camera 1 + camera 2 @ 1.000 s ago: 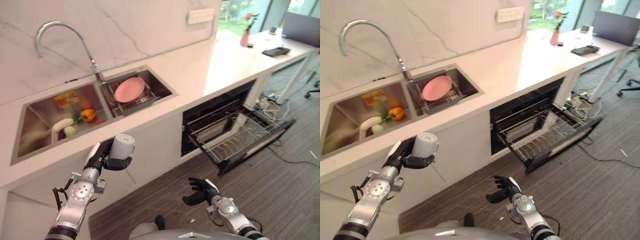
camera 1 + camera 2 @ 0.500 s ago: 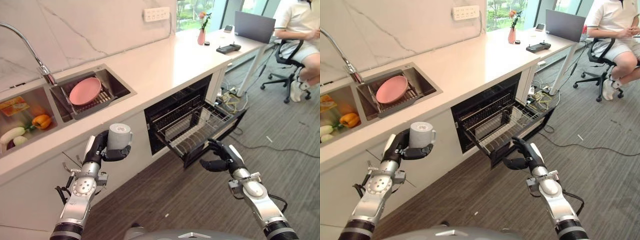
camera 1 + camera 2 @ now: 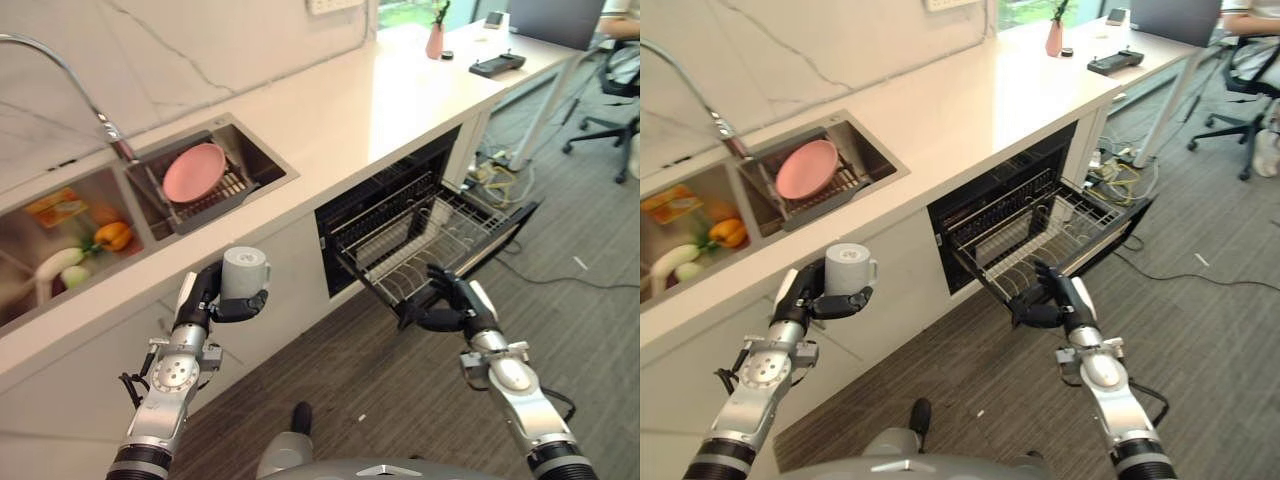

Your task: Place the dishes in the dishwasher.

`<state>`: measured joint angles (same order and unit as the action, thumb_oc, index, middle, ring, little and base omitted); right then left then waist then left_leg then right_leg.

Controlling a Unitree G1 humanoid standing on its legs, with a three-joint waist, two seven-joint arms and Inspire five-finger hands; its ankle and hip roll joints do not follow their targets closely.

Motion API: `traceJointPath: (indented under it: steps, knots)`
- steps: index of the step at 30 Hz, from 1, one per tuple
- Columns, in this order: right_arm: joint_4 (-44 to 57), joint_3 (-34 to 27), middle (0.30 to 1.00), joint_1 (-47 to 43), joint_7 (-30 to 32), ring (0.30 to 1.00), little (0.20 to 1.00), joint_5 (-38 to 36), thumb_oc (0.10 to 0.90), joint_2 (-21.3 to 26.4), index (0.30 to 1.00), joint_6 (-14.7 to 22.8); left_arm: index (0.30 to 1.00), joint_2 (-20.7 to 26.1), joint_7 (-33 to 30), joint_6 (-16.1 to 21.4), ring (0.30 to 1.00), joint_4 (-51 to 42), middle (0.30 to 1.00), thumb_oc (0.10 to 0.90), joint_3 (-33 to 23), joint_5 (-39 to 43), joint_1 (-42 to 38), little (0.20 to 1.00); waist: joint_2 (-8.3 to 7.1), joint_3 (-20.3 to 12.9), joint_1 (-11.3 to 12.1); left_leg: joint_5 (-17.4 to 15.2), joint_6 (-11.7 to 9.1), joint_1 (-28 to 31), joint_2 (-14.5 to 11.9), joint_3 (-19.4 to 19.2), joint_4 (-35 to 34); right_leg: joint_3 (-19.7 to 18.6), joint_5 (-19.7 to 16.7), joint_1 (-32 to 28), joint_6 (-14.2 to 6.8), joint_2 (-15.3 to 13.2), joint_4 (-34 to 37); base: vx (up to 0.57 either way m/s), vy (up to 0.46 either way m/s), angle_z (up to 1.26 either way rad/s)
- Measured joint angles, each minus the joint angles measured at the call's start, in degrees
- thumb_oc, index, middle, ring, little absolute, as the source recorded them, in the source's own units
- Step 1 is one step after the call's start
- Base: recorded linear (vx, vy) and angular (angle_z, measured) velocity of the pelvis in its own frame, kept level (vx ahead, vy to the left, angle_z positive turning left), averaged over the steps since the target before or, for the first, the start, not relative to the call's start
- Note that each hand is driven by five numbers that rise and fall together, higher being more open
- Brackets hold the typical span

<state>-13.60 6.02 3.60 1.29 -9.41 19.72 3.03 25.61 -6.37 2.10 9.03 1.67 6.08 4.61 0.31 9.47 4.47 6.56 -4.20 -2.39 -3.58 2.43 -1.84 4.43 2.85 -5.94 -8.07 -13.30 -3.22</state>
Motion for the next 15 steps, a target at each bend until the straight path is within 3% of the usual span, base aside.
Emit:
traceJointPath:
  steps: [1, 2, 5, 6, 9, 10, 12, 13, 15]
  knots:
    - [0.06, -0.34, 0.900, -0.19, 0.19, 0.900, 0.900, -1.02, 0.800, -2.04, 0.900, -0.03, 0.300, 0.25, 1.15, -0.20, 0.300, -0.07, 0.300, 0.400, 2.59, -0.04, -0.38, 0.300, 0.31, 0.79, -0.15, -2.00, 2.18, 0.14, 1.14, -0.69, 2.81, -1.23, -0.38, 3.51, -0.06, -0.94, -8.88, 0.16, 0.314, -0.11]
    - [0.15, -0.11, 0.900, 0.29, 0.22, 0.900, 0.900, -2.02, 0.800, -2.65, 0.900, -0.03, 0.300, 0.39, 2.48, -0.17, 0.300, -0.18, 0.300, 0.400, 4.28, -0.15, -0.31, 0.300, 0.59, 0.79, -0.68, -3.02, 2.62, 1.32, 1.86, -0.89, 3.91, -2.49, -1.18, 5.37, 0.45, -1.83, -14.65, 0.11, 0.222, -0.15]
    - [0.69, 0.27, 0.900, -0.35, -0.20, 0.900, 0.900, -2.04, 0.800, -3.06, 0.900, 0.09, 0.300, 0.29, 4.10, 0.64, 0.300, -1.24, 0.300, 0.400, 7.31, -0.48, 1.22, 0.300, 0.75, 1.14, -0.84, -5.10, 5.12, 2.53, 3.36, -1.99, 5.51, -6.05, -2.46, 9.52, 0.14, -3.87, -22.92, 0.15, 0.066, -0.16]
    - [0.92, 0.33, 0.900, -0.66, -0.58, 0.900, 0.900, -2.05, 0.800, -3.86, 0.900, 0.09, 0.300, 0.22, 4.87, 0.65, 0.300, -2.52, 0.300, 0.400, 7.69, -0.64, 2.25, 0.300, 0.41, 1.02, -0.28, -5.74, 5.22, 3.26, 3.95, -3.04, 4.48, -5.21, -2.21, 10.51, 0.09, -4.41, -21.29, 0.21, -0.032, -0.34]
    - [1.78, 0.77, 0.900, -0.75, -1.17, 0.900, 0.900, -2.08, 0.800, -4.18, 0.900, 0.25, 0.300, 0.18, 4.93, 0.71, 0.300, -4.13, 0.300, 0.400, 7.63, -0.63, 3.63, 0.300, 0.15, 0.49, -0.26, -5.30, 5.41, 3.67, 4.13, -3.33, 2.80, -1.82, -1.53, 9.83, -0.20, -3.83, -7.61, 0.15, -0.094, -0.09]
    - [1.92, 1.03, 0.900, -0.59, -1.34, 0.900, 0.900, -2.06, 0.800, -4.04, 0.900, 0.26, 0.300, 0.57, 4.69, 0.39, 0.300, -4.12, 0.300, 0.400, 7.34, -0.63, 3.64, 0.300, -0.20, 0.42, -0.61, -4.97, 4.83, 3.73, 4.17, -3.40, 2.22, -2.77, -3.18, 9.60, -2.20, -3.08, -1.69, 0.13, -0.115, 0.13]
    - [1.80, 1.09, 0.900, 0.11, -1.36, 0.900, 0.900, -2.04, 0.800, -4.30, 0.900, 0.16, 0.300, 1.15, 4.21, 0.23, 0.300, -4.12, 0.300, 0.400, 6.52, -0.63, 3.67, 0.300, -2.32, 0.22, -0.36, -4.81, 4.27, 4.55, 5.26, -3.28, 1.67, -2.91, -4.33, 9.63, -1.91, -3.44, 0.21, 0.10, -0.098, 0.17]
    - [1.56, 1.13, 0.900, 0.60, -1.33, 0.900, 0.900, -2.04, 0.800, -4.29, 0.900, 0.14, 0.300, 1.22, 2.98, 0.16, 0.300, -3.77, 0.300, 0.400, 5.66, -0.65, 3.63, 0.300, -3.56, -0.34, -0.46, -4.64, 3.13, 5.01, 5.55, -2.22, 1.24, -3.06, -7.73, 9.40, -2.06, -3.37, 0.85, 0.17, -0.165, 0.29]
    - [1.57, 1.10, 0.900, 1.40, -1.36, 0.900, 0.900, -2.05, 0.800, -3.17, 0.900, 0.05, 0.300, 0.82, 1.77, 0.14, 0.300, -3.88, 0.300, 0.400, 4.79, -0.73, 3.58, 0.300, -2.31, -1.04, -0.96, -4.26, 1.54, 5.93, 2.96, -1.20, -0.14, -1.24, -9.02, 7.15, -1.23, -0.96, 3.66, 0.15, -0.142, 0.23]
